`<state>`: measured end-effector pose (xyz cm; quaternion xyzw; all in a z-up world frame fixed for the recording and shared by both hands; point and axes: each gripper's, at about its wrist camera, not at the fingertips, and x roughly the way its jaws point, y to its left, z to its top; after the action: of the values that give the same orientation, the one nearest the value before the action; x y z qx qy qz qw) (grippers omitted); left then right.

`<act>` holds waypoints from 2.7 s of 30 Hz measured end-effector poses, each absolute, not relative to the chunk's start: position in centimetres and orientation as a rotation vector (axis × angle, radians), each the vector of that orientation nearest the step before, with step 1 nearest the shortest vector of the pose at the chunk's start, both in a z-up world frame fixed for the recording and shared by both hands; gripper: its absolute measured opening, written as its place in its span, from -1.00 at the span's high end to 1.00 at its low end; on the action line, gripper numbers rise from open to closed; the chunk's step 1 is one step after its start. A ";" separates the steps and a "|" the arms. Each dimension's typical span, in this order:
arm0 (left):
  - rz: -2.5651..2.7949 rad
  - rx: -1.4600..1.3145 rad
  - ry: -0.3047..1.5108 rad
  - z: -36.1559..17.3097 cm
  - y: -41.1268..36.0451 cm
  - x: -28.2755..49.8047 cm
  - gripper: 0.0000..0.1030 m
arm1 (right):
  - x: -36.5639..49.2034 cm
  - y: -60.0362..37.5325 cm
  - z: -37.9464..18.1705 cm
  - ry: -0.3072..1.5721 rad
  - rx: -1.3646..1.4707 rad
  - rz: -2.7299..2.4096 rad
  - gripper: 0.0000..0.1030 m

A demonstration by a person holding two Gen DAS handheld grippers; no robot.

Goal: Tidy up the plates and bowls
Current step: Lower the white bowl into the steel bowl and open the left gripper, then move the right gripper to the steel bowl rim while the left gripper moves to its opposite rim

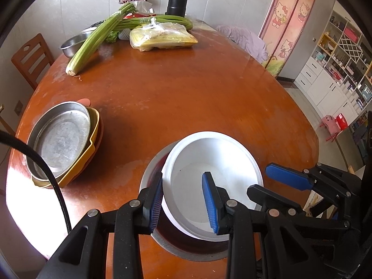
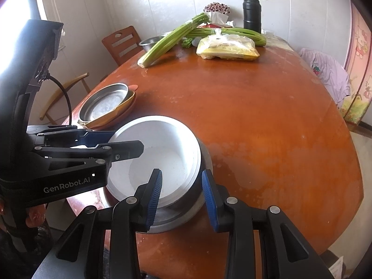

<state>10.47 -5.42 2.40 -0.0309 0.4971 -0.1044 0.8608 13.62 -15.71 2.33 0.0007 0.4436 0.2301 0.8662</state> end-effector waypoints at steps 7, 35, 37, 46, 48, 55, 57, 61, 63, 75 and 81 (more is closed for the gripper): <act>-0.225 -0.075 1.035 2.7 -5.2 10.3 0.35 | 13.5 -15.7 2.4 0.928 0.003 0.483 0.29; -0.218 -0.087 0.993 3.3 -4.3 9.9 0.31 | 13.6 -15.4 2.6 0.911 -0.007 0.466 0.25; -0.216 -0.085 0.986 3.5 -4.2 9.8 0.28 | 13.5 -15.3 2.7 0.904 -0.009 0.466 0.16; -0.201 -0.102 0.966 3.9 -3.1 9.5 0.11 | 13.5 -14.8 3.3 0.876 -0.017 0.460 0.04; -0.196 -0.106 0.959 4.0 -2.7 9.3 0.10 | 13.4 -14.7 3.6 0.862 -0.021 0.456 -0.02; -0.184 -0.114 0.939 4.4 -1.8 8.9 -0.04 | 13.0 -14.5 4.4 0.817 -0.031 0.441 -0.08; -0.163 -0.106 0.928 4.5 -1.6 8.8 -0.10 | 13.1 -14.5 4.6 0.813 -0.027 0.437 -0.10; -0.154 -0.109 0.925 4.4 -1.3 8.7 -0.12 | 13.3 -14.7 4.5 0.823 -0.010 0.428 -0.11; -0.149 -0.110 0.931 4.1 -1.2 8.7 -0.12 | 13.5 -14.8 4.3 0.832 -0.003 0.424 -0.12; -0.167 -0.122 0.969 2.6 -1.5 9.2 -0.13 | 14.1 -15.2 2.7 0.878 0.020 0.406 -0.23; -0.174 -0.121 0.985 1.9 -2.1 9.4 -0.13 | 14.4 -15.4 2.1 0.892 0.026 0.401 -0.24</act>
<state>9.43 -2.05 1.95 -0.0581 0.4721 -0.0836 0.8756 14.43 -15.40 2.07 0.0123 0.4283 0.1926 0.8828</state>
